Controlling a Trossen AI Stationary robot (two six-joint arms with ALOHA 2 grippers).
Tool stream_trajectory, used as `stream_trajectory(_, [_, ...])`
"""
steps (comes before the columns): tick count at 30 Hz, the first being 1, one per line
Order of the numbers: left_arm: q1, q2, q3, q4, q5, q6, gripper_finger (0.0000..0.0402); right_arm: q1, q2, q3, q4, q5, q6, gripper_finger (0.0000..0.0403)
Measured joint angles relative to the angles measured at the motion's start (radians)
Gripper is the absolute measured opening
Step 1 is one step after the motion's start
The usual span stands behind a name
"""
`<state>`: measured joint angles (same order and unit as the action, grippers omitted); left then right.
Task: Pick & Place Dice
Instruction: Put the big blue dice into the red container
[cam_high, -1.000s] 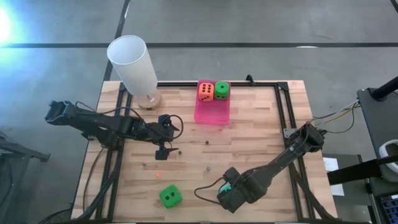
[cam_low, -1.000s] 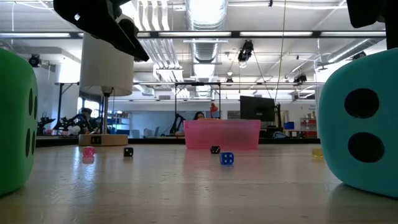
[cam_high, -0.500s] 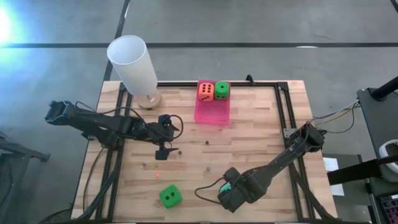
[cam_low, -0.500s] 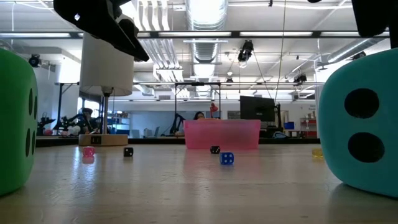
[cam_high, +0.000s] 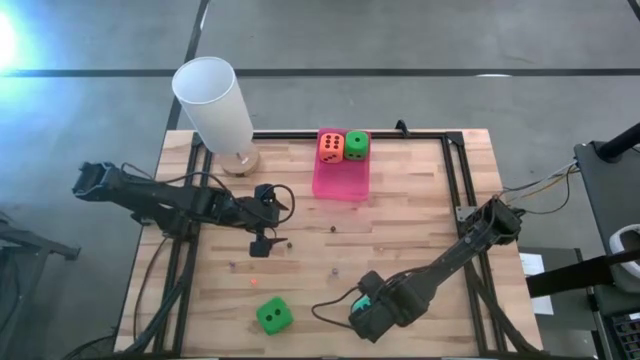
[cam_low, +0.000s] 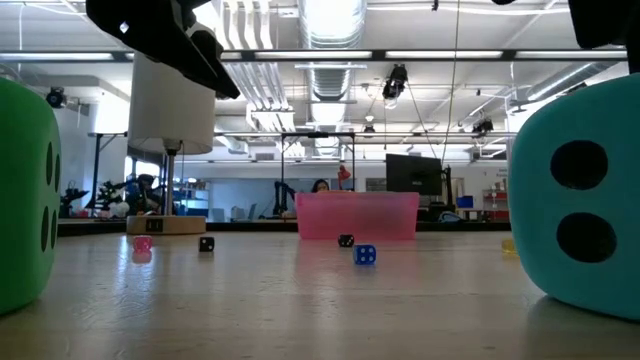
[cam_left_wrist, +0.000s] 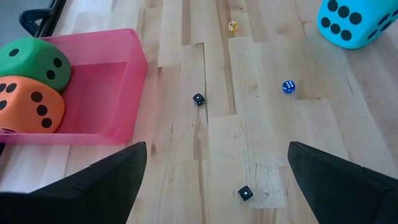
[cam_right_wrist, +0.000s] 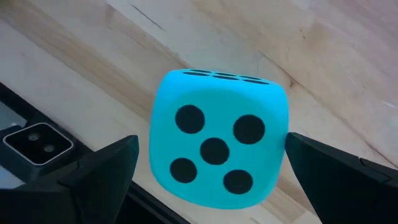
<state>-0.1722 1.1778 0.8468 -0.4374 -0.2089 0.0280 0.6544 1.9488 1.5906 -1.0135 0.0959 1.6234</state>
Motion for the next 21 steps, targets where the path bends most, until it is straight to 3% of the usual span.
stream_trajectory(21, [0.0,0.0,0.0,0.0,0.0,0.0,0.0393,-0.001,-0.001,-0.074,0.104,-0.045,0.005,0.04])
